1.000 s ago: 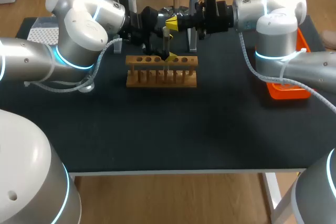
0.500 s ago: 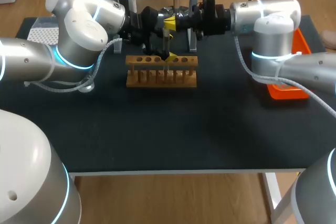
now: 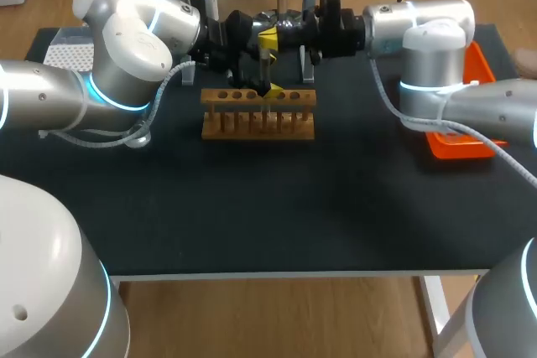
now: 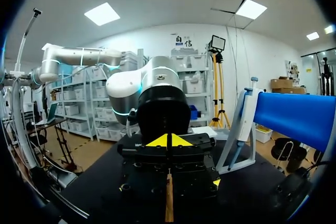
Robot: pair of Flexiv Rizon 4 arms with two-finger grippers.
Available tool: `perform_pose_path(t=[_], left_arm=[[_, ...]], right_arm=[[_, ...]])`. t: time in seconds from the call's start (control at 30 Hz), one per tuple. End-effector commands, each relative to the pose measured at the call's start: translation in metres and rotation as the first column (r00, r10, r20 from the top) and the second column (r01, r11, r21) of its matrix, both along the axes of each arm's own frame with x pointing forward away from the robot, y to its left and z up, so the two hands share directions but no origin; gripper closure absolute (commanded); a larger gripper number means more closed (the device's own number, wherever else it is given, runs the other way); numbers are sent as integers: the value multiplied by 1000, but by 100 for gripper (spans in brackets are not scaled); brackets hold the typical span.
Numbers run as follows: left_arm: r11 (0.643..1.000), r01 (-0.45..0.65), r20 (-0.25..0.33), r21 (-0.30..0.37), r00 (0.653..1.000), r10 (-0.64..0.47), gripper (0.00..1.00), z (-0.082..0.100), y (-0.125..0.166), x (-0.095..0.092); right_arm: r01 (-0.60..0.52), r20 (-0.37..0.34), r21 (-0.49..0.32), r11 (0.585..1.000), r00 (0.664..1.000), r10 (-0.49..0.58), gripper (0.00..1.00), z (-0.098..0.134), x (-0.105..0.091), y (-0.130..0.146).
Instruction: Invert the test tube, pick up the pipette, mount the tip to pipette, aspirate from beaker and dispense into the tube, eject the tip, return the pipette, and cap with the stopper.
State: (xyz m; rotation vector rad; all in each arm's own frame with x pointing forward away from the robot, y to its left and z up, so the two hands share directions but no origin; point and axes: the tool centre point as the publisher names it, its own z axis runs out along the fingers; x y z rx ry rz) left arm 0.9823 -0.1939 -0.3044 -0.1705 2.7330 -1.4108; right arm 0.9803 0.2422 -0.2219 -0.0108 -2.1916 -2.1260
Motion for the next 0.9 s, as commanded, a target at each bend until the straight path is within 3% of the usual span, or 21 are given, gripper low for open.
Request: perform_pose_path(t=[0.03,0.33,0.53,0.7,0.9], left_arm=[[1000,1,-2,1,1000,-1,0,0,-1,1],[1000,1,-2,1,1000,-1,0,0,-1,1],[1000,1,-2,1,1000,-1,0,0,-1,1],[1000,1,-2,1,1000,-1,0,0,-1,1],[1000,1,-2,1,1000,-1,0,0,-1,1]], right_arm=[[-15,-6,-3,1000,1000,15,100,-4,4,2],[-13,-36,-13,1000,999,13,100,-15,4,1],[-6,-32,16,1000,999,7,100,-9,4,0],[-22,23,92,996,1000,20,100,13,0,-6],[20,111,63,998,993,-27,100,26,0,-19]])
